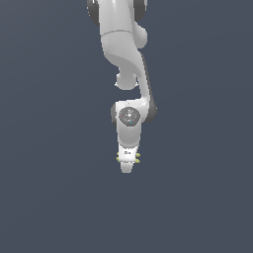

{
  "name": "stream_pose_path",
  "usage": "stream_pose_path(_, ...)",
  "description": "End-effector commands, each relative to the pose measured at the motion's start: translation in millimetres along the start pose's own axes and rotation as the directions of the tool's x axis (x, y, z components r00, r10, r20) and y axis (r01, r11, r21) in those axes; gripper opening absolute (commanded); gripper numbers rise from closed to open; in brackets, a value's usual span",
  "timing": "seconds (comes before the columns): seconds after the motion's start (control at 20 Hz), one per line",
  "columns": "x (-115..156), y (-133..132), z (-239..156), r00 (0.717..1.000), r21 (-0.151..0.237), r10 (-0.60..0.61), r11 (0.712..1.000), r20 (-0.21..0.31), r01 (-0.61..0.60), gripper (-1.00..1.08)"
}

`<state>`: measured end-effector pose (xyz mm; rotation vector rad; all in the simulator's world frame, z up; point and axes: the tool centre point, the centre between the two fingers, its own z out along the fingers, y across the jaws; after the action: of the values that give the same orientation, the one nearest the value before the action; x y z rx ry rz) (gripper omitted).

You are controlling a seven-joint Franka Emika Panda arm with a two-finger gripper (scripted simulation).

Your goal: Pick up the object and move it to a goal position.

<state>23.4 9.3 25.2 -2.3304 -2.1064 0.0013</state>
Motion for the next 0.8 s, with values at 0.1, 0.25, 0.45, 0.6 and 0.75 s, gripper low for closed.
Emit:
stream_pose_path(0.1, -0.1, 0.7, 12.9, 1.000, -0.001, -0.001, 1.000, 0.000, 0.001, 1.00)
stream_pose_path(0.25, 0.0, 1.2, 13.7, 1.000, -0.001, -0.001, 1.000, 0.000, 0.001, -1.00)
stream_pose_path(0.45, 0.0, 1.2, 13.7, 1.000, -0.001, -0.001, 1.000, 0.000, 0.001, -1.00)
stream_pose_path(0.6, 0.0, 1.2, 13.7, 1.000, -0.001, -0.001, 1.000, 0.000, 0.001, -1.00)
stream_pose_path(0.75, 0.0, 1.3, 13.5, 1.000, -0.001, -0.001, 1.000, 0.000, 0.001, -1.00)
